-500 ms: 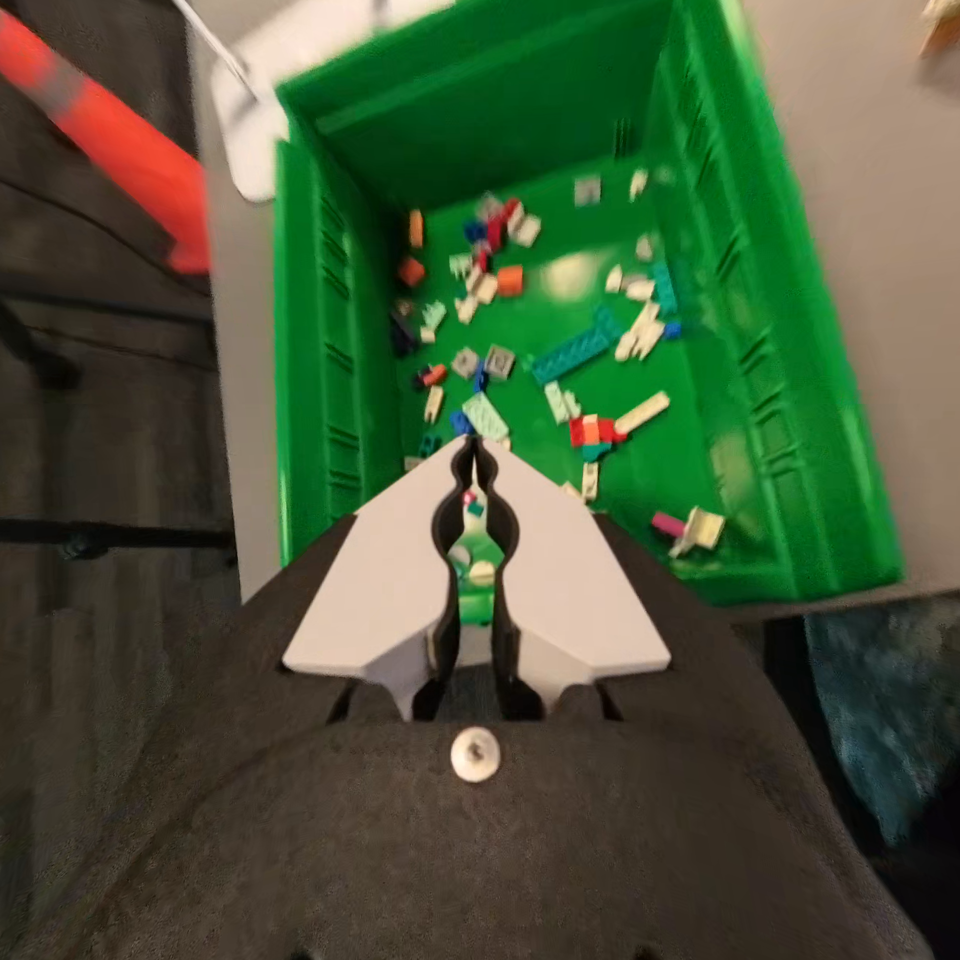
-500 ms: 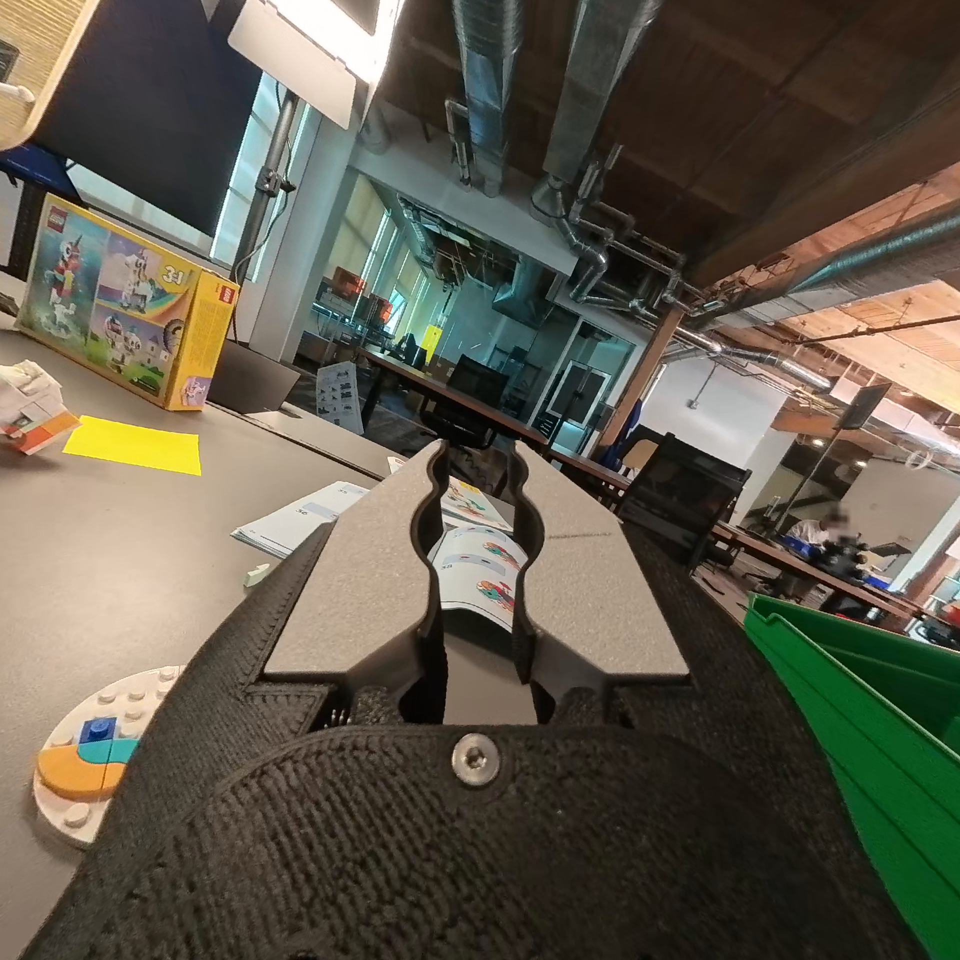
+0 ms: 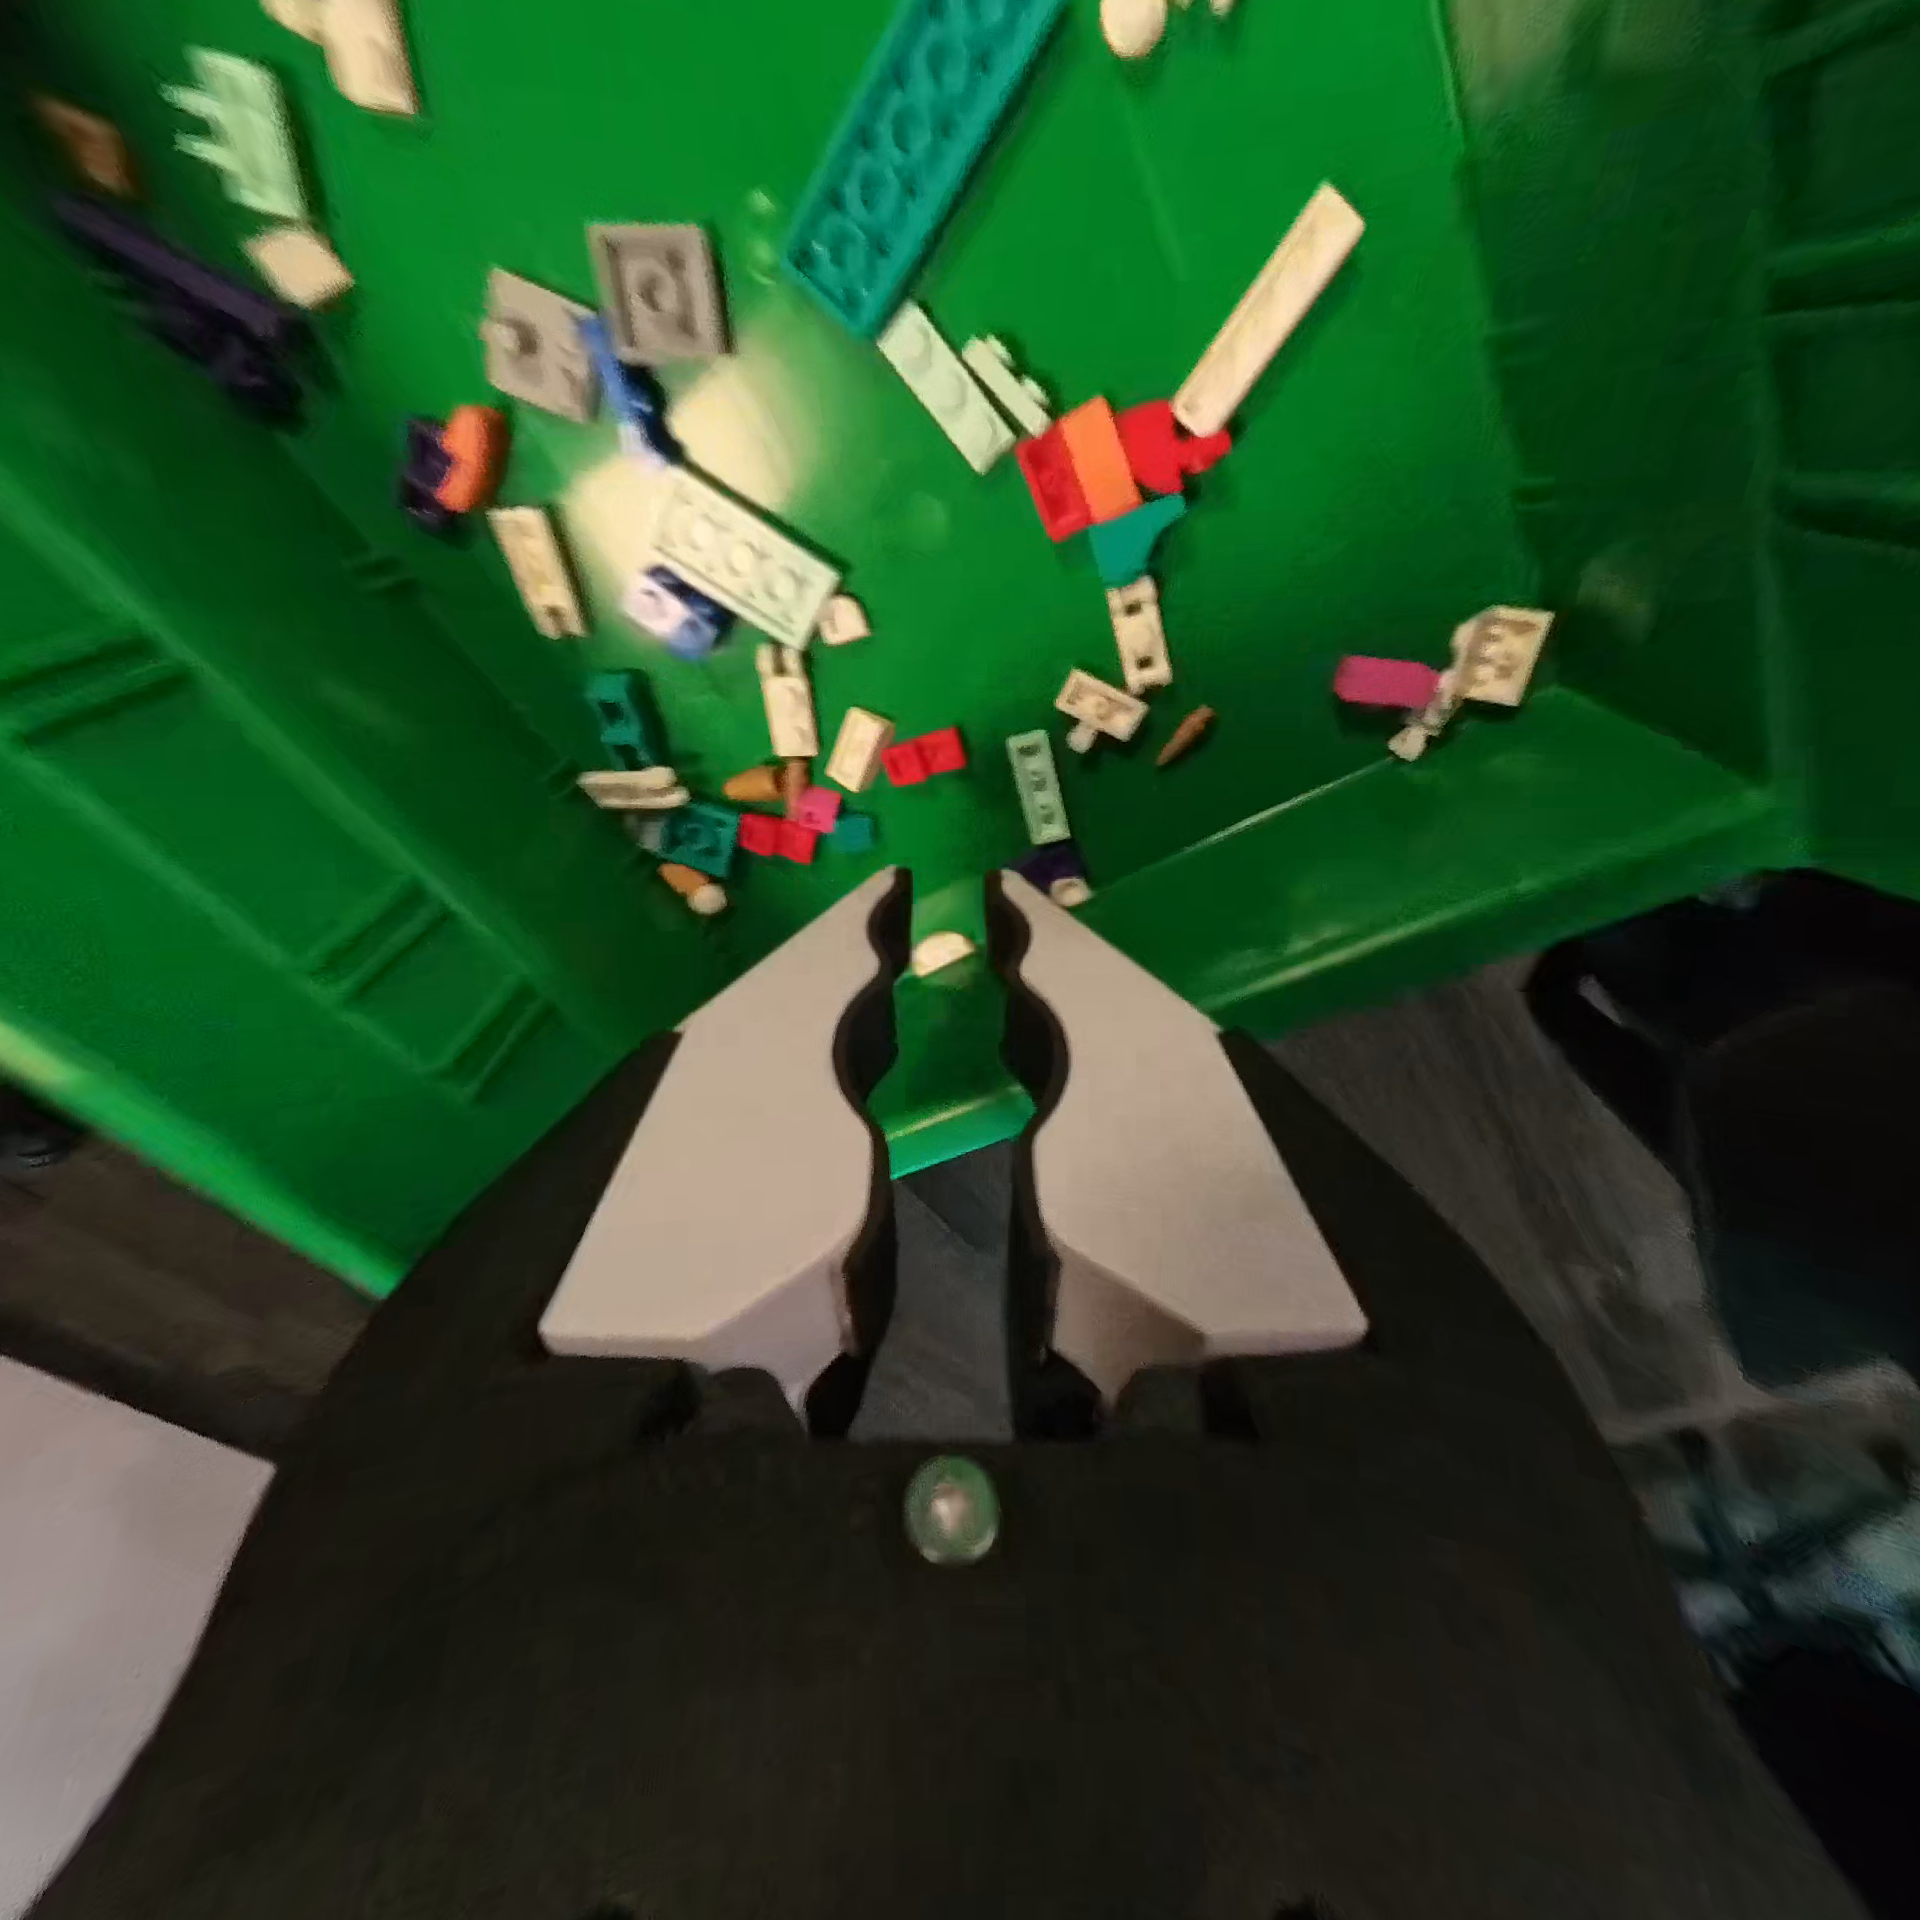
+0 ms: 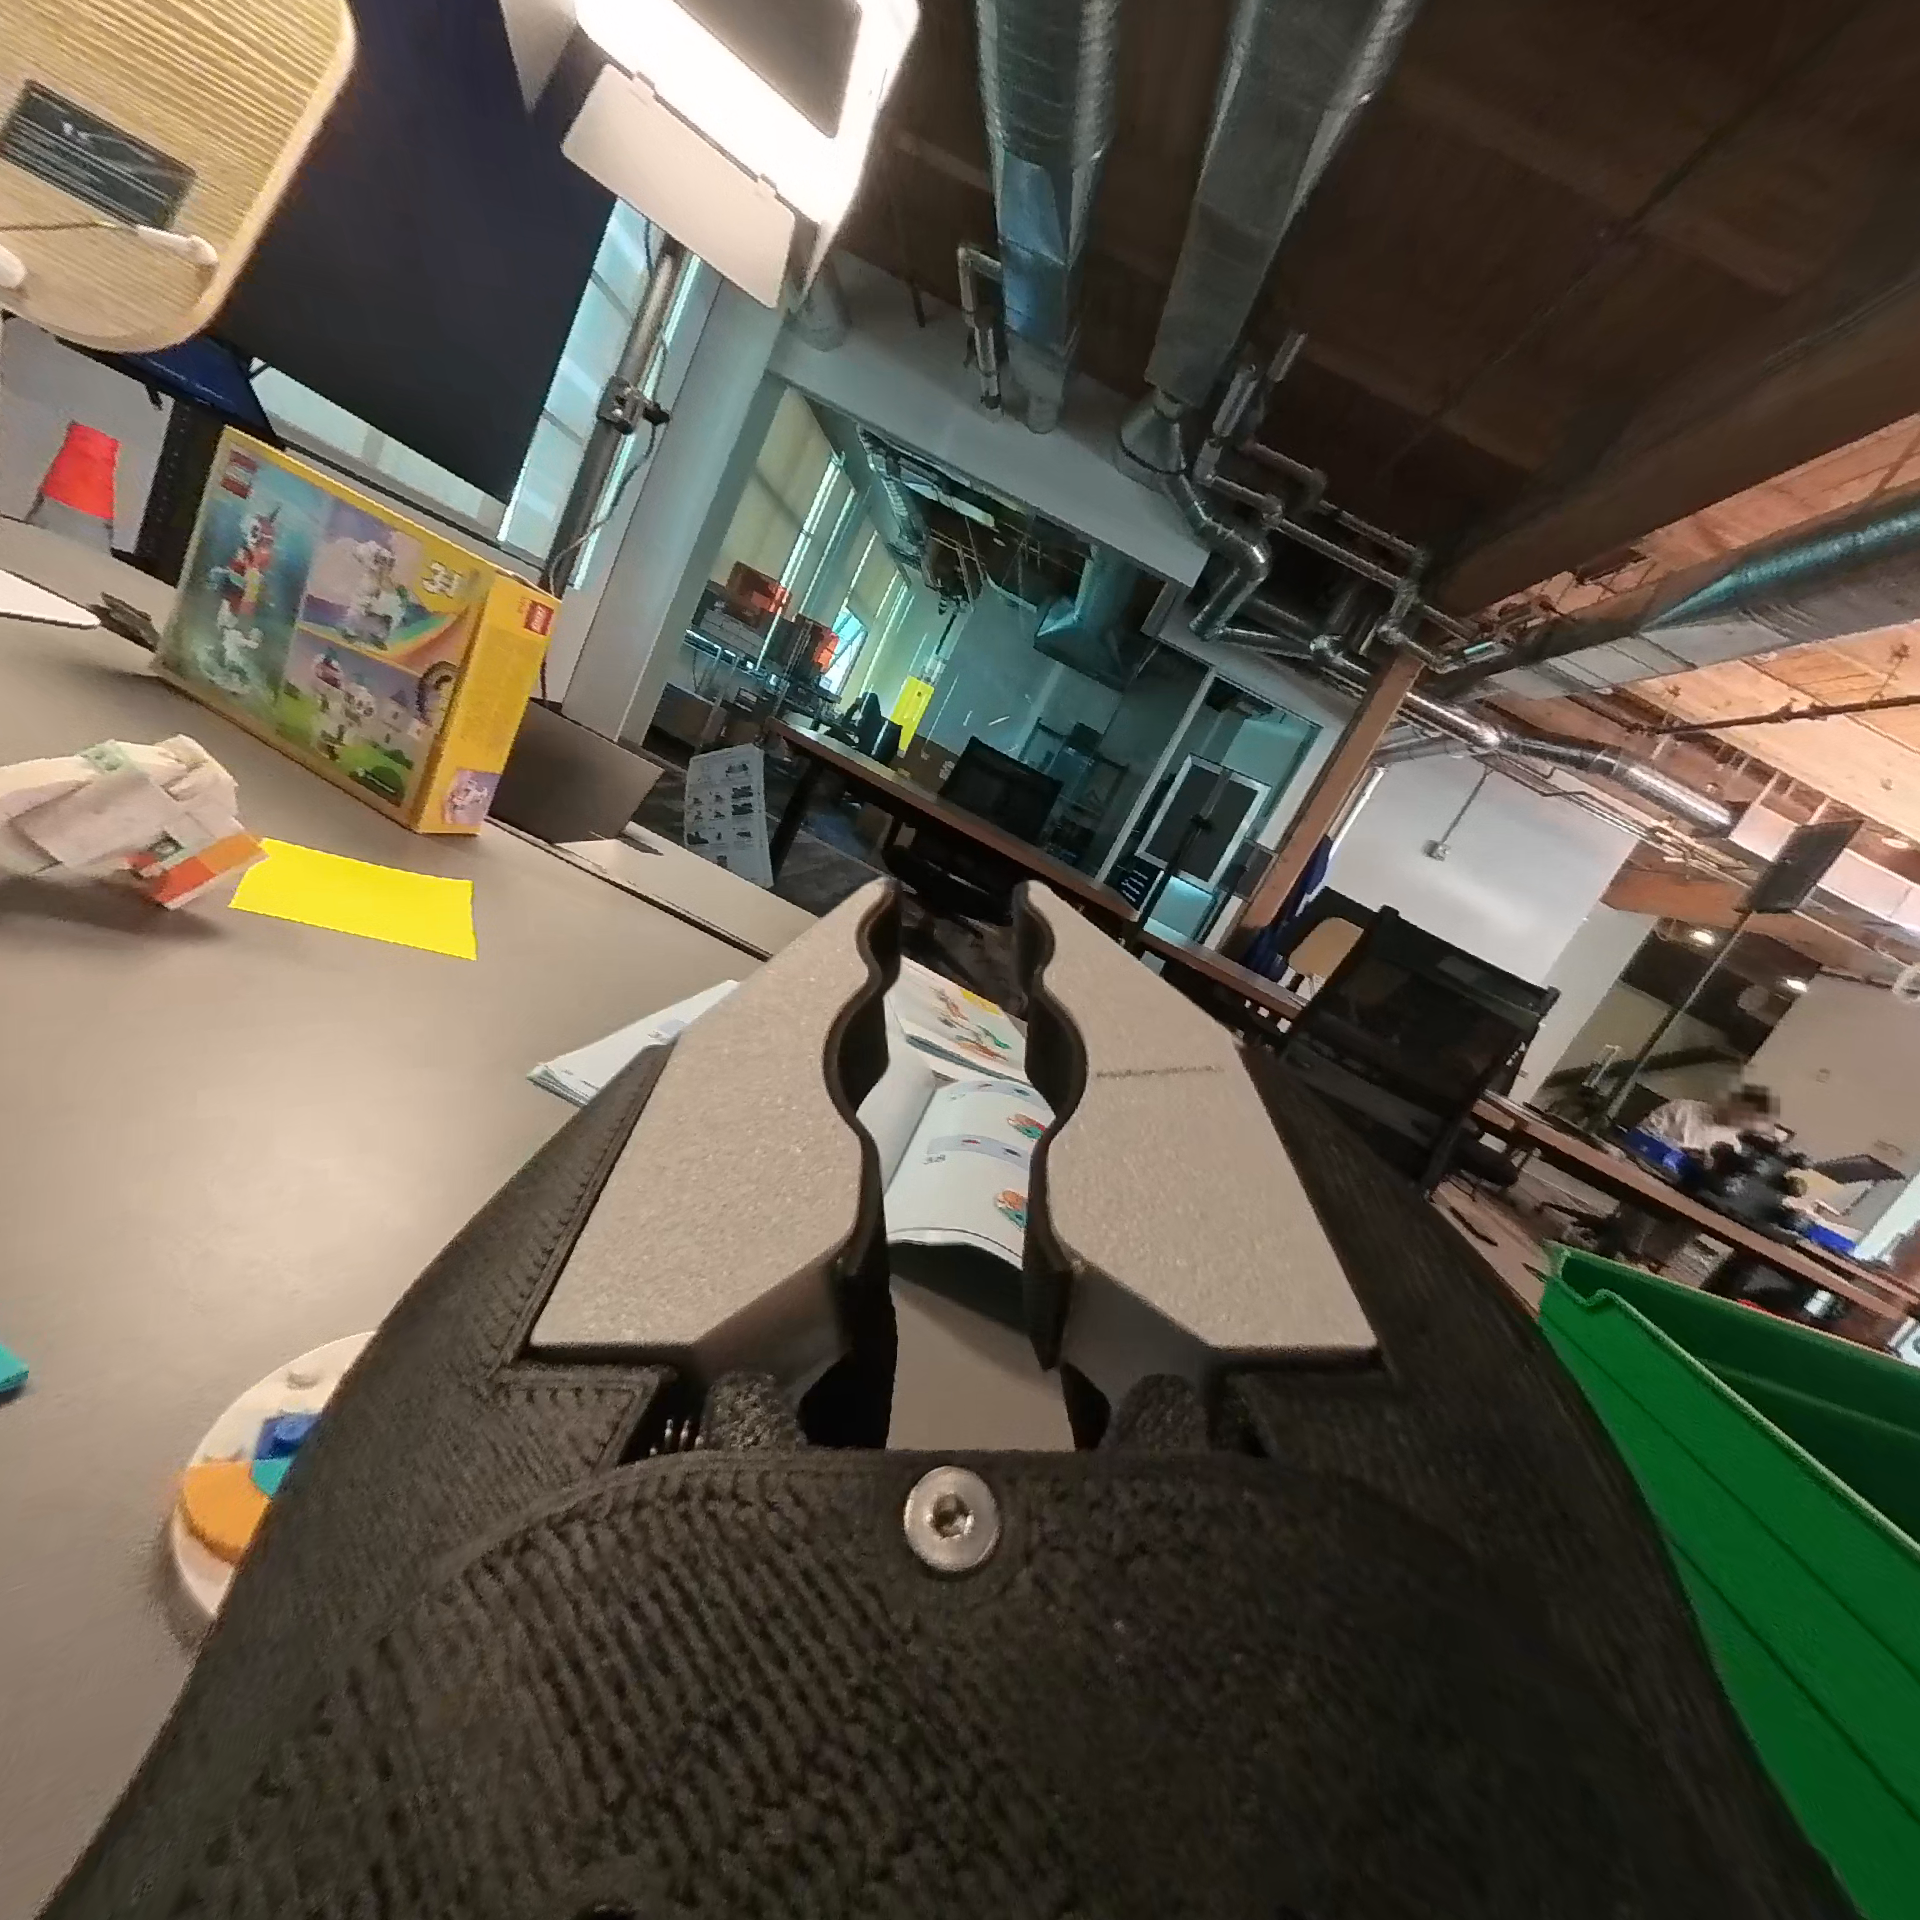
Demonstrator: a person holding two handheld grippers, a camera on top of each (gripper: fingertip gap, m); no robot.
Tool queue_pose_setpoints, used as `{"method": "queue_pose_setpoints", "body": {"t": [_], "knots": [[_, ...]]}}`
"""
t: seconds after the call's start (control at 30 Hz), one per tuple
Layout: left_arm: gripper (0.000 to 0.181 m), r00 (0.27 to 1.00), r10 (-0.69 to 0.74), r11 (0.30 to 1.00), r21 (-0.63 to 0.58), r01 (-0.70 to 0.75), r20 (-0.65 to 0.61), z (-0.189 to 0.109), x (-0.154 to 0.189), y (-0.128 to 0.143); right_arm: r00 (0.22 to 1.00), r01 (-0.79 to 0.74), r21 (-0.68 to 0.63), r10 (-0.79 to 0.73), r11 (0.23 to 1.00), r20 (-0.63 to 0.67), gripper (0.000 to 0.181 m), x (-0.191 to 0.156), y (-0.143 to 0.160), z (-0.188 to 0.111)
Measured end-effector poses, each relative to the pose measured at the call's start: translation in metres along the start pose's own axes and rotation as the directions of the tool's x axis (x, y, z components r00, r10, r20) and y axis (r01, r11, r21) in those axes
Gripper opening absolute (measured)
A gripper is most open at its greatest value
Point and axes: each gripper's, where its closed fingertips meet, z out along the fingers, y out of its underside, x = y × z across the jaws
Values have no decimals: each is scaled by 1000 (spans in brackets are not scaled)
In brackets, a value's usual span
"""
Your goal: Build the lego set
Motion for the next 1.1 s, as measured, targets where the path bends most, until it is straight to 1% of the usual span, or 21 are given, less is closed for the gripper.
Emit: {"method": "queue_pose_setpoints", "body": {"t": [0.03,0.17,0.33,0.4,0.57,0.63,0.73,0.87,0.97,1.1], "knots": [[13,999,-4,999,-36,3,-39,5,5,3,1000,4,5,-4,1000,9,19,-2,-1,0],[12,997,-31,984,-175,18,-73,20,4,14,998,24,24,-26,999,49,19,-12,-7,0],[12,986,-76,955,-294,29,-150,27,9,24,994,56,42,-60,998,92,19,-24,-11,0],[12,982,-86,948,-318,29,-168,28,11,26,993,58,45,-62,997,99,19,-26,-12,0],[10,971,-128,939,-340,53,-202,30,12,26,993,47,52,-52,998,105,19,-26,-14,0],[5,966,-136,938,-344,54,-221,30,15,25,993,49,51,-54,997,109,19,-27,-14,0],[4,966,-117,940,-338,34,-230,30,16,25,992,51,53,-57,997,116,19,-29,-15,-1],[0,972,-52,952,-305,-21,-228,31,14,22,990,59,57,-65,997,124,19,-31,-16,-1],[0,975,-33,969,-247,-23,-219,32,11,13,989,61,58,-68,996,133,19,-33,-16,-1],[0,978,-30,976,-215,-16,-206,32,8,10,987,62,53,-69,997,143,19,-35,-15,-1]]}}
